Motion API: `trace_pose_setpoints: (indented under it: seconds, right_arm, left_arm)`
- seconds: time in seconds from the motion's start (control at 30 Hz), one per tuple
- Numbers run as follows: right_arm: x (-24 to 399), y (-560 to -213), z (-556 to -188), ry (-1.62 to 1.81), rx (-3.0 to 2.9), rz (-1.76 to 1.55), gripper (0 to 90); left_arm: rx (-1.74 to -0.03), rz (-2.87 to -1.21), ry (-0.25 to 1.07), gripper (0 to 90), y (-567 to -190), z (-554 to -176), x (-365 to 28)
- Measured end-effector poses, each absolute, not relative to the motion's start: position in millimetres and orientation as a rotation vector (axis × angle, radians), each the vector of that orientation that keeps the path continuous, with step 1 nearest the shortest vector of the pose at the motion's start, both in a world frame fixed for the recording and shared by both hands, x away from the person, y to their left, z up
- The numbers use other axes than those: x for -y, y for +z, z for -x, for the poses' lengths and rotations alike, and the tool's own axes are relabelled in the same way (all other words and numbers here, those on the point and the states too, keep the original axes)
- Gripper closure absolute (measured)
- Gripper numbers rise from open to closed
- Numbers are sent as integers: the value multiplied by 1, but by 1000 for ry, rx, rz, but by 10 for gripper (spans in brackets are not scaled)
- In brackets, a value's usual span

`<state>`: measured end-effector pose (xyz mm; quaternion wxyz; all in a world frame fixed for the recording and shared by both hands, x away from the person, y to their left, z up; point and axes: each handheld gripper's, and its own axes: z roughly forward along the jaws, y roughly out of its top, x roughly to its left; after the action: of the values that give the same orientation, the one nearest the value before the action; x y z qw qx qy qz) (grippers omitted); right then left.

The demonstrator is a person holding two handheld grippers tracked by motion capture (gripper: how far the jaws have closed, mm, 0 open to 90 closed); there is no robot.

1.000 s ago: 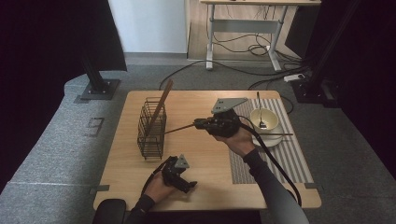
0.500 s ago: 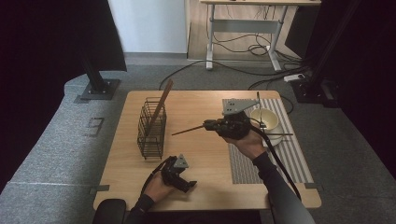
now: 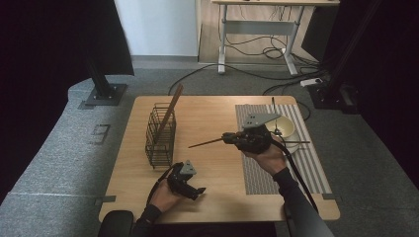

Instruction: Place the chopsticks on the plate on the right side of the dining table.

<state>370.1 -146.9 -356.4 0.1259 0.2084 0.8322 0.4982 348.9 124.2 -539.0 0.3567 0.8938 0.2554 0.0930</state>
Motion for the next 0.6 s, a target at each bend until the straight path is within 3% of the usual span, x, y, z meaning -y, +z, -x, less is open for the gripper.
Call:
trace_pose_setpoints:
  seconds: [0.6]
  right_arm:
    - [159, -382, -358, 1435, -2452, -642, 830]
  left_arm:
    - [-645, -2249, 274, 139, -526, -348, -138]
